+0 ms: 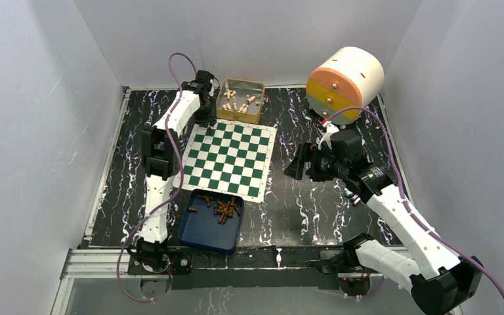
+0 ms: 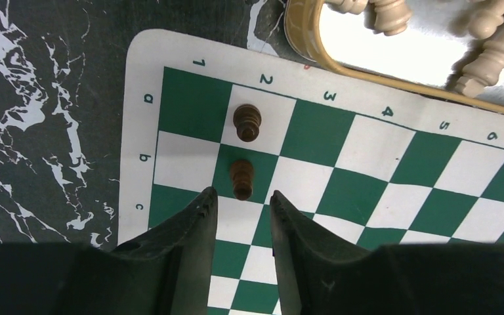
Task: Set up the chess pieces on the board
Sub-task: Place the chess piece on the chessboard, then pick up the chess piece from the storage box.
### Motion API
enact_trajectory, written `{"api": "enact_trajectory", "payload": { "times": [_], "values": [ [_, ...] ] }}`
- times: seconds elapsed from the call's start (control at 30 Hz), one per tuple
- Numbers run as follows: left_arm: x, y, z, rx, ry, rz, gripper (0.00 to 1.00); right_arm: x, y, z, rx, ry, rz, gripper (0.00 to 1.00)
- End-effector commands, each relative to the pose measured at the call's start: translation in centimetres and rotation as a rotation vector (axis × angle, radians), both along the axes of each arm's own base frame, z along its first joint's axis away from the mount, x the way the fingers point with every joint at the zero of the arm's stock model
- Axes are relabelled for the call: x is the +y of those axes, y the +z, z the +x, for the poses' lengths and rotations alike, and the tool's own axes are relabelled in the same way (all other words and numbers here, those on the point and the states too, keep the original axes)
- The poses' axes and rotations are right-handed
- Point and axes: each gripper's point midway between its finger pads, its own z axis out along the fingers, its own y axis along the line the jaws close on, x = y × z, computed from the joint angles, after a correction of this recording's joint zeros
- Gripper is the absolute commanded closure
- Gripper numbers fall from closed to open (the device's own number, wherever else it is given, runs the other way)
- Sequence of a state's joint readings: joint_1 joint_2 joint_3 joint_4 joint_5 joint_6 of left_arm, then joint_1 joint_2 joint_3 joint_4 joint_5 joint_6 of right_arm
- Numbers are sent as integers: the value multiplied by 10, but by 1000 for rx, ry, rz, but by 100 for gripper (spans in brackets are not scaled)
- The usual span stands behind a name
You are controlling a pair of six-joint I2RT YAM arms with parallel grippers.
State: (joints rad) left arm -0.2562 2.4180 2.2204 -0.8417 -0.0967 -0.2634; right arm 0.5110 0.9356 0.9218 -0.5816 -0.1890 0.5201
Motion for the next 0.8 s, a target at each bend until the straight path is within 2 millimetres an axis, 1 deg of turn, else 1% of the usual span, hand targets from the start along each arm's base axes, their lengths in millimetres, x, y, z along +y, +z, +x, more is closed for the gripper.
{"api": "enact_trajectory", "payload": {
  "times": [0.0,0.13,0.23,0.37,0.5,0.7,0.73,0.77],
  "values": [
    [3,19,5,-28,-1,-5,66,3,27,5,-75,-4,43,1],
    [-2,40,4,-55,-2,-47,65,2,27,4,-75,-5,46,1],
    [-5,62,0,-82,-1,-76,63,3,26,3,-71,-3,47,1],
    [-4,89,-14,-100,9,-97,62,4,25,2,-68,0,54,1],
    [3,99,-44,-56,22,-88,63,4,24,1,-65,4,59,1],
    [14,108,-91,-19,6,-80,67,6,23,-3,-62,17,76,1],
    [17,115,-101,-29,3,-80,68,7,22,-4,-61,20,80,2],
    [18,118,-110,-28,-3,-82,69,7,21,-4,-58,22,81,2]
  ]
}}
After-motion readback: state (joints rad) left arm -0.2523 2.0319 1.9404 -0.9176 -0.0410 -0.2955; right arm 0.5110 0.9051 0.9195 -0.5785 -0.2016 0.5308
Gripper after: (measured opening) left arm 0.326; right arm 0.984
